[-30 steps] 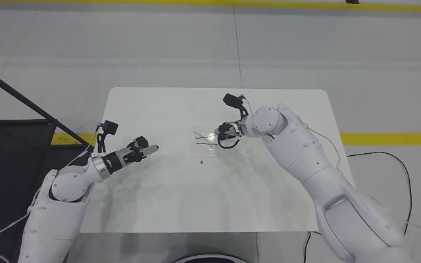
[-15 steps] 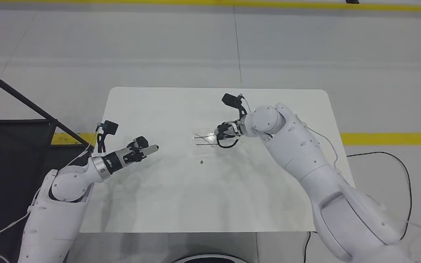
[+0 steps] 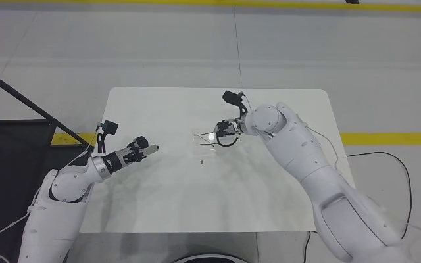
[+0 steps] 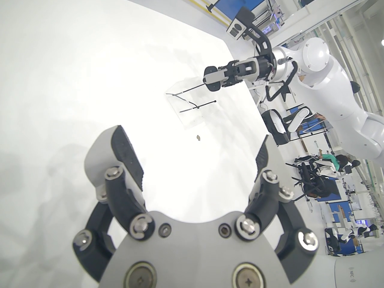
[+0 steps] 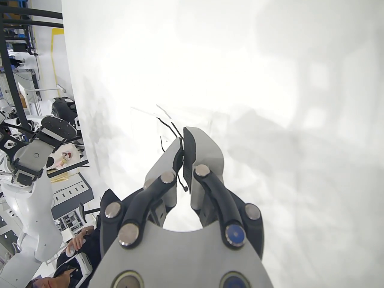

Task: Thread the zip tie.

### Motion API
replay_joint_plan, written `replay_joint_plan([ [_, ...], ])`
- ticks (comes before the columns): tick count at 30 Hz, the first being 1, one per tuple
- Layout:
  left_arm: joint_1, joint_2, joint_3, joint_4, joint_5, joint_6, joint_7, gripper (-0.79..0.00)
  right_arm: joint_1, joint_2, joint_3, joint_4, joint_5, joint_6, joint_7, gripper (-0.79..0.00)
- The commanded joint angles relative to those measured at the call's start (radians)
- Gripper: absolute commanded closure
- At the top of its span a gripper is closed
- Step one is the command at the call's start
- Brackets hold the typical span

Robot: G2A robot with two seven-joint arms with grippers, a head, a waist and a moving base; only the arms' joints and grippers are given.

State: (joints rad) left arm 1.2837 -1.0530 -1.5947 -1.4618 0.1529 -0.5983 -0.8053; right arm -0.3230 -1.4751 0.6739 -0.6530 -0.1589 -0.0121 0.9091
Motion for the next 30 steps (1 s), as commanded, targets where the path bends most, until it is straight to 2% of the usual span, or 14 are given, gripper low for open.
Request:
replay_joint_plan([
  [1,0.000,0.000,0.000,0.000,0.000,0.000,0.000,-0.785,-0.007,0.008,0.013,-0.019,-0.009,0.004,-0.006,0.000],
  [7,-0.004,-0.001,0.005,0.001,-0.013,0.026,0.015,-0.785,-0.051,0.052,0.074,-0.145,-0.065,0.015,-0.013,0.000],
  [11,-0.075,-0.001,0.032,0.040,-0.032,0.084,-0.007,-0.785,-0.111,0.099,0.134,-0.311,-0.134,0.001,0.039,0.000],
  [14,-0.143,0.000,0.067,0.087,-0.055,0.085,-0.079,-0.785,-0.178,0.139,0.188,-0.480,-0.196,-0.024,0.106,0.000],
  [17,-0.212,-0.010,0.145,0.101,-0.057,0.099,-0.103,-0.785,-0.253,0.175,0.242,-0.655,-0.252,-0.047,0.188,0.000],
  [19,-0.247,-0.012,0.180,0.123,-0.063,0.090,-0.147,-0.785,-0.298,0.193,0.271,-0.761,-0.287,-0.042,0.229,0.000],
  [24,-0.316,0.002,0.173,0.205,-0.144,0.010,-0.324,-0.785,-0.378,0.221,0.302,-0.957,-0.351,-0.054,0.327,0.000],
  [26,-0.333,0.009,0.169,0.231,-0.164,-0.018,-0.384,-0.785,-0.395,0.228,0.307,-1.000,-0.347,-0.075,0.370,0.000],
  [30,-0.338,0.011,0.162,0.241,-0.176,-0.020,-0.382,-0.785,-0.403,0.229,0.318,-1.010,-0.324,-0.066,0.371,0.000],
])
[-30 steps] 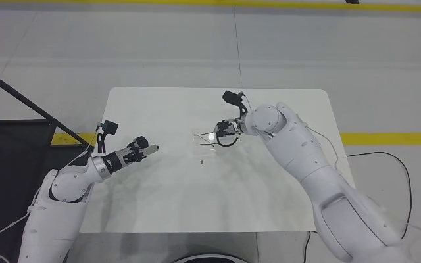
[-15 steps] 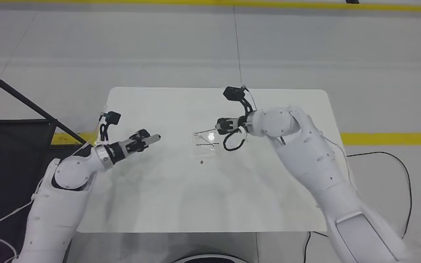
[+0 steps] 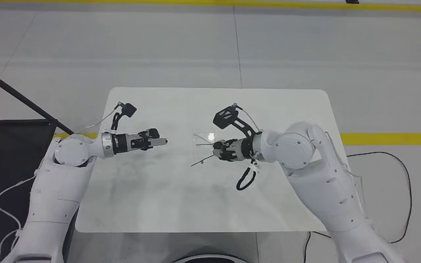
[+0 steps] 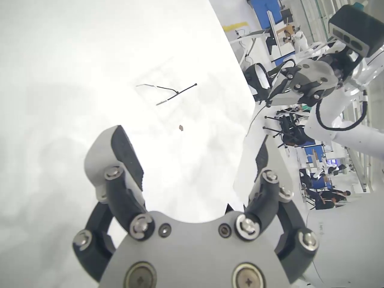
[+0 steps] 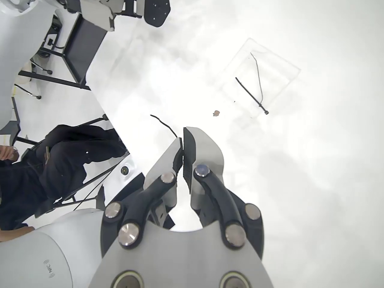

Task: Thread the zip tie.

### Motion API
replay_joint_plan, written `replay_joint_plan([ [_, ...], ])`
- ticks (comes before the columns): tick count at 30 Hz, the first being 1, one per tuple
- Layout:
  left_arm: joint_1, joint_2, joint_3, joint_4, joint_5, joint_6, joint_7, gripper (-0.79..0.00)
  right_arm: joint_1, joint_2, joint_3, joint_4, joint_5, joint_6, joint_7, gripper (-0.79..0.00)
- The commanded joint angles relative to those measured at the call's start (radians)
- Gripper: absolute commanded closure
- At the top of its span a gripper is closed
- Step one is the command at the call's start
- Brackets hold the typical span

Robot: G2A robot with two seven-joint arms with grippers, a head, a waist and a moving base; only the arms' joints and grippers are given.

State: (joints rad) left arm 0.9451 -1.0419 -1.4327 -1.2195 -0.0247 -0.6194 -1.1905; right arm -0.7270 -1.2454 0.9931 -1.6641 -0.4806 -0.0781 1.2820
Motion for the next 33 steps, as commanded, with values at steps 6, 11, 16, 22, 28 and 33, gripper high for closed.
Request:
replay_joint_plan([
  [6,0.001,0.000,0.000,-0.001,0.002,0.001,0.003,-0.785,0.001,0.000,-0.001,0.002,-0.003,0.000,-0.002,0.000],
  [11,0.007,0.000,0.002,-0.013,0.010,0.004,0.019,-0.785,-0.009,0.001,0.000,0.007,-0.024,0.014,-0.030,0.000],
  [16,-0.014,0.013,0.000,-0.022,0.034,-0.036,0.026,-0.785,0.008,0.004,-0.024,-0.012,-0.061,-0.021,0.013,0.000],
  [22,-0.086,0.039,0.109,-0.021,0.025,-0.029,0.019,-0.785,0.058,0.010,-0.067,-0.055,-0.090,-0.096,0.173,0.000],
  [28,-0.125,0.097,0.292,-0.069,-0.011,-0.093,0.082,-0.785,0.109,0.002,-0.115,-0.071,-0.082,-0.109,0.187,0.000],
  [33,-0.154,0.161,0.461,-0.112,-0.009,-0.224,0.213,-0.785,0.186,-0.018,-0.174,-0.041,-0.060,-0.098,0.185,0.000],
])
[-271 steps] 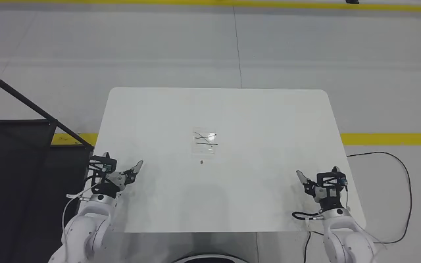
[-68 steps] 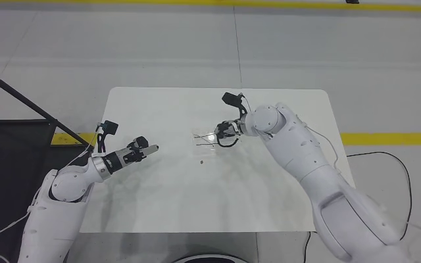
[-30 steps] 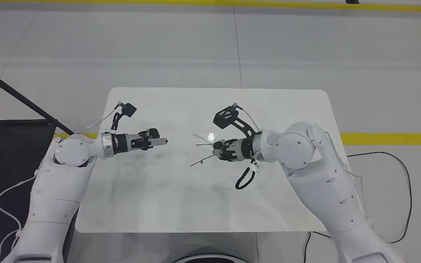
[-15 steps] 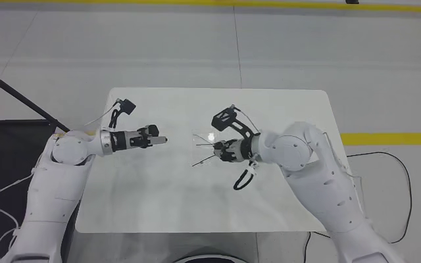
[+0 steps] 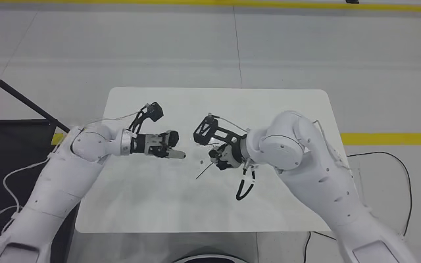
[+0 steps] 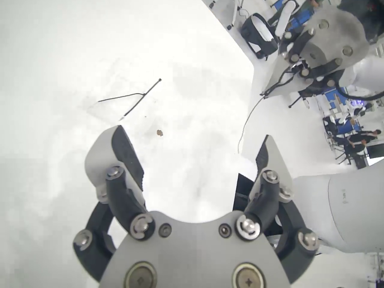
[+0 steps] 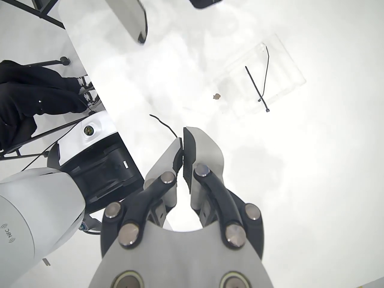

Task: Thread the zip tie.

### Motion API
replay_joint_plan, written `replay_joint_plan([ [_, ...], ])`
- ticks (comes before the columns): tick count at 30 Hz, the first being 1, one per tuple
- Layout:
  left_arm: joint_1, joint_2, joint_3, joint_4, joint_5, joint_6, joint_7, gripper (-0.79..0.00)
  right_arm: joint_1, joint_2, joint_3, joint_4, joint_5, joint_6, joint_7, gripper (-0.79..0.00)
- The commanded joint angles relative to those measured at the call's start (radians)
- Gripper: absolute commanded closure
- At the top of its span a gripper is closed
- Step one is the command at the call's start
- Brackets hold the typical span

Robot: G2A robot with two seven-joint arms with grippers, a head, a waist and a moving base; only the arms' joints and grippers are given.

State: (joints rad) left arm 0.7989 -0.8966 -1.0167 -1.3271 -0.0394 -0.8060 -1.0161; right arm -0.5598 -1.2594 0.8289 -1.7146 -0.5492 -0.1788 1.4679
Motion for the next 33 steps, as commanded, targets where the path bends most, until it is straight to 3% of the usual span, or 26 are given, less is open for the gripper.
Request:
replay_joint_plan([
  [1,-0.019,0.030,0.078,-0.004,0.012,-0.070,0.072,-0.785,0.035,-0.008,-0.019,0.020,0.018,0.006,-0.003,0.000],
  [5,-0.073,0.087,0.215,0.034,0.008,-0.206,0.208,-0.785,0.079,-0.019,-0.037,0.062,0.063,0.004,-0.003,0.000],
  [16,-0.071,0.086,0.214,0.031,0.011,-0.201,0.211,-0.785,0.071,-0.019,-0.038,0.060,0.061,0.002,-0.019,0.000],
  [23,-0.015,0.079,0.184,-0.080,0.169,-0.206,0.362,-0.785,0.080,-0.022,-0.057,0.082,0.098,-0.051,-0.025,0.000],
  [26,0.001,0.077,0.179,-0.091,0.209,-0.206,0.399,-0.671,0.094,-0.027,-0.072,0.103,0.120,-0.064,-0.032,0.000],
  [27,0.004,0.076,0.180,-0.093,0.217,-0.206,0.407,-0.526,0.099,-0.029,-0.076,0.109,0.129,-0.075,-0.033,0.000],
  [28,0.006,0.074,0.180,-0.091,0.223,-0.206,0.414,-0.437,0.103,-0.030,-0.078,0.116,0.135,-0.081,-0.033,0.000],
  [33,0.004,0.067,0.188,-0.088,0.232,-0.206,0.441,-0.323,0.121,-0.034,-0.091,0.135,0.150,-0.089,-0.034,0.000],
])
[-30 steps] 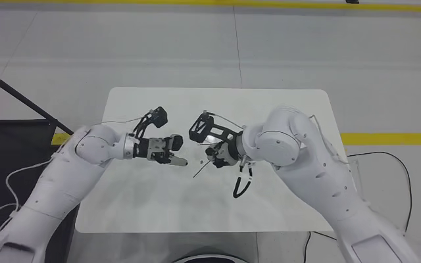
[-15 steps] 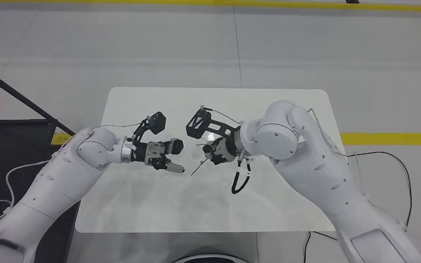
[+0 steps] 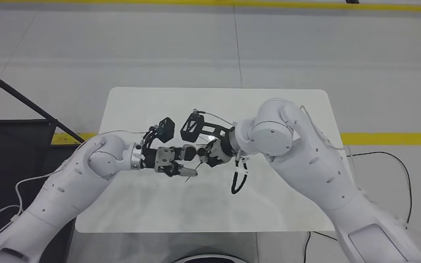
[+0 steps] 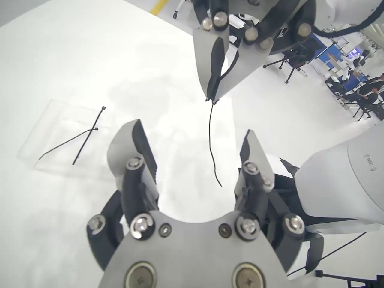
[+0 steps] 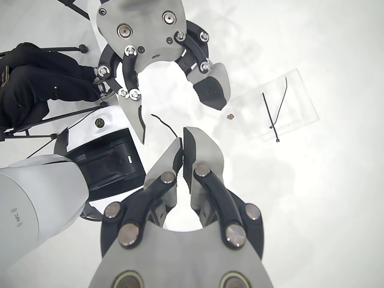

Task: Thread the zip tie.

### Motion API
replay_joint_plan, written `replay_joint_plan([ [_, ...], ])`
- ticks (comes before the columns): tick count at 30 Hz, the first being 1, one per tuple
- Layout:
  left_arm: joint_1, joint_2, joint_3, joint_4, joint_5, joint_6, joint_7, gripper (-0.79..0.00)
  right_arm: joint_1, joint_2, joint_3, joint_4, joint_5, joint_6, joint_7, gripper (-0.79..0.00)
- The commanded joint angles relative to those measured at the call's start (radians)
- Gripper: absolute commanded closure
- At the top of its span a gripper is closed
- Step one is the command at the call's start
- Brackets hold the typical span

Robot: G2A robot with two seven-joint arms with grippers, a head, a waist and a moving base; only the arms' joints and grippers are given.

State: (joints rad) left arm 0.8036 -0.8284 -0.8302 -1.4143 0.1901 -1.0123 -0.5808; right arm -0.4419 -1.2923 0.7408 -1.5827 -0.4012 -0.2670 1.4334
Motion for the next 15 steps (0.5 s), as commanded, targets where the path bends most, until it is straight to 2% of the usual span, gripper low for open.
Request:
replay_joint_plan([
  [1,-0.001,-0.003,0.004,-0.002,0.006,0.000,0.010,-0.311,0.006,-0.001,-0.005,0.005,0.006,-0.002,0.000,0.000],
  [9,-0.005,-0.011,0.020,-0.002,0.021,0.000,0.035,-0.246,0.026,-0.007,-0.026,0.020,0.017,-0.002,0.004,0.000],
  [15,-0.014,-0.013,0.034,0.003,0.015,0.000,0.032,-0.058,0.037,-0.009,-0.038,0.028,0.021,0.004,0.005,0.000],
])
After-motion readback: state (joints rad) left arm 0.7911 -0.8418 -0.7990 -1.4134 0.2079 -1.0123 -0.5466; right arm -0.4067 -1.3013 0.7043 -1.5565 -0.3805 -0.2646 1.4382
